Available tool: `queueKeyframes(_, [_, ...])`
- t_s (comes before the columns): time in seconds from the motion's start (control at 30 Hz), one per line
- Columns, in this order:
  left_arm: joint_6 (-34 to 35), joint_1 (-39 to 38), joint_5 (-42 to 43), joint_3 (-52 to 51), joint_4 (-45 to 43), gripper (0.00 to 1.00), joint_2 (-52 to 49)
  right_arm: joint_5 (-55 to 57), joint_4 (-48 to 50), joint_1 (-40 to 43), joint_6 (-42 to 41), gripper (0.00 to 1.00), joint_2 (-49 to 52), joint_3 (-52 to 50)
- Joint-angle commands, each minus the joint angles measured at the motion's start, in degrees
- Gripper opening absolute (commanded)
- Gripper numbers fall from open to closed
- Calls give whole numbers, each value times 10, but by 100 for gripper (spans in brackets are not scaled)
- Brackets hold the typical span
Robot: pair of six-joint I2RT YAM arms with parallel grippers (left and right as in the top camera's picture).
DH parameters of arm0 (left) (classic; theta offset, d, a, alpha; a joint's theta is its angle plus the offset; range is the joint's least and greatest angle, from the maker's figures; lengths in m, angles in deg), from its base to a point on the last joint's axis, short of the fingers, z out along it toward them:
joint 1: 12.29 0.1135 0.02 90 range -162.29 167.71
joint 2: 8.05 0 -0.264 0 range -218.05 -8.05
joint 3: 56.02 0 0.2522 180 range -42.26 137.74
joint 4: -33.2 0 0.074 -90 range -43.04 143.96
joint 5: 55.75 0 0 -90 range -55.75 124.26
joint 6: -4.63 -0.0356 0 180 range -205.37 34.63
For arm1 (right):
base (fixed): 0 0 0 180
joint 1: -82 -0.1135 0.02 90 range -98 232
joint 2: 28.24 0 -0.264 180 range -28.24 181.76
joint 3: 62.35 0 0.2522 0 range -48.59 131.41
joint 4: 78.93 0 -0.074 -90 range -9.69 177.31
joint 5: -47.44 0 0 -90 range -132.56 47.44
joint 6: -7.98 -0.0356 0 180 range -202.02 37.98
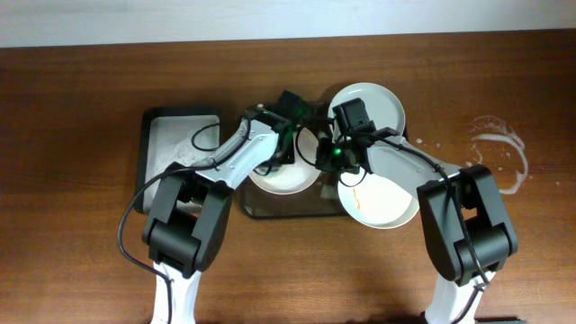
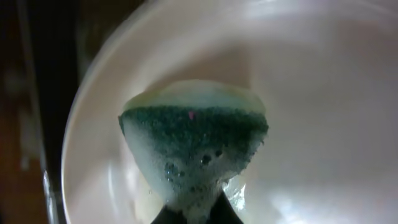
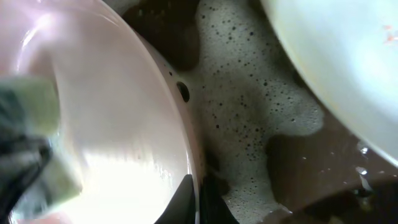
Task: Clean dirty plates on tray and stack at the side
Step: 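Move the sponge with the left gripper onto the pink plate, then scrub the pink plate surface with the sponge in the left gripper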
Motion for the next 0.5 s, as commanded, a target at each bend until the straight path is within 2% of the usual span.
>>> queueKeyframes(0.0, [-31, 6, -31, 0, -53, 1, -20, -1, -6, 2, 6, 4, 4, 4])
queueKeyframes(0.13, [-42, 6, -33, 0, -75, 0, -20, 7, -6, 2, 6, 4, 4, 4])
queueKeyframes(0.2, [-55, 6, -5, 0, -62, 1, -20, 12, -6, 2, 6, 4, 4, 4])
queueKeyframes(0.27, [-72, 6, 68, 0, -38, 1, -20, 12, -5, 2, 6, 4, 4, 4])
queueKeyframes(0.37, [-61, 8, 205, 0, -4, 0, -20, 12, -6, 2, 6, 4, 4, 4])
queueKeyframes(0.47, [-61, 12, 289, 8, -6, 1, -20, 12, -6, 0, 6, 4, 4, 4])
